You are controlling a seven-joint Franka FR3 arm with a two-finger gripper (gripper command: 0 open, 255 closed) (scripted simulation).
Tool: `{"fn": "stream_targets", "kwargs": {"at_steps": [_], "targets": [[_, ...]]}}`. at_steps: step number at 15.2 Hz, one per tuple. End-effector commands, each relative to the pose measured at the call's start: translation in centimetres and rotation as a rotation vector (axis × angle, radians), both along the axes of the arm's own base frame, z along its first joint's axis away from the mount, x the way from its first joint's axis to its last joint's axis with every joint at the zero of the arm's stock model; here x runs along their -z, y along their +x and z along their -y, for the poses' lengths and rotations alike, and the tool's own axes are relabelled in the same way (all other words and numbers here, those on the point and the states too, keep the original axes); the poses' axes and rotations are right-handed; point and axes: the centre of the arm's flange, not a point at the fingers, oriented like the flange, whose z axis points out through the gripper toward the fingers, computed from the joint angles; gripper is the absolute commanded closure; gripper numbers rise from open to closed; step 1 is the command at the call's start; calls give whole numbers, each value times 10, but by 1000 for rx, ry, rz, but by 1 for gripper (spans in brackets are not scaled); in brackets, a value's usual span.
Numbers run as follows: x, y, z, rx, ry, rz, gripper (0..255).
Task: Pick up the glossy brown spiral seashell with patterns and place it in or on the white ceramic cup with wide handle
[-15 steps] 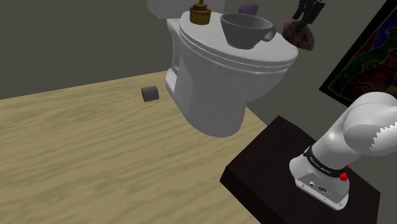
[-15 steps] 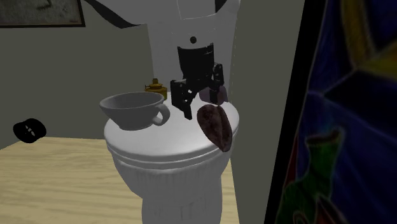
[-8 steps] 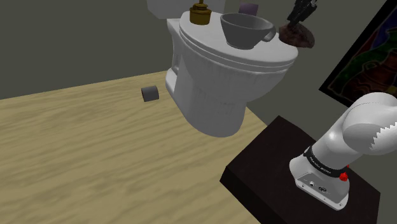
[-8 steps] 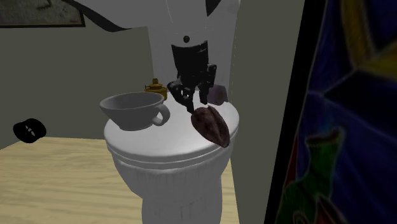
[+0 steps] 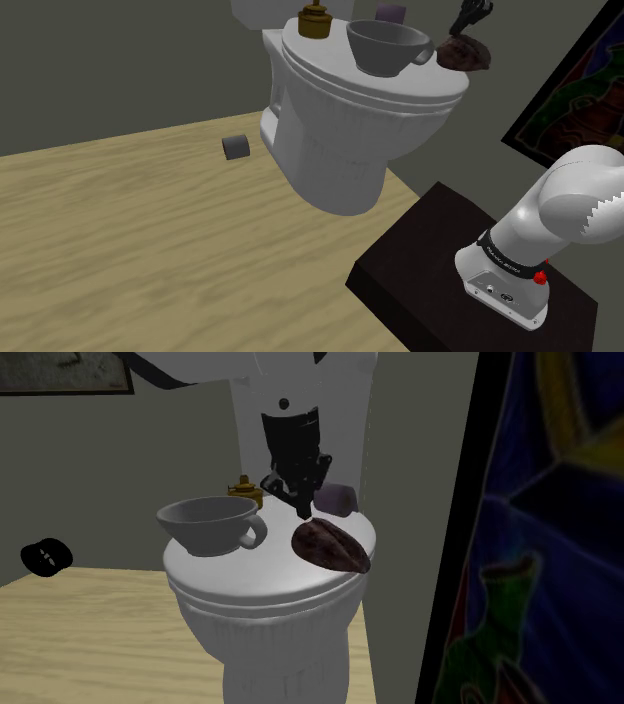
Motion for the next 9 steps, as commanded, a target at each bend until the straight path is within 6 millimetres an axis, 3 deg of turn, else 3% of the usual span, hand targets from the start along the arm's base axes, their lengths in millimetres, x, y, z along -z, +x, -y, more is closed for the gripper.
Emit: {"fn": "stream_targets", "kwargs": {"at_steps": [1, 6, 7, 9], "targets": [[1, 0, 0, 1, 1, -4, 0], [15, -3, 107, 43, 389, -243, 0], [18, -4, 116, 46, 421, -263, 0], [28, -3, 113, 46, 421, -263, 0]]}}
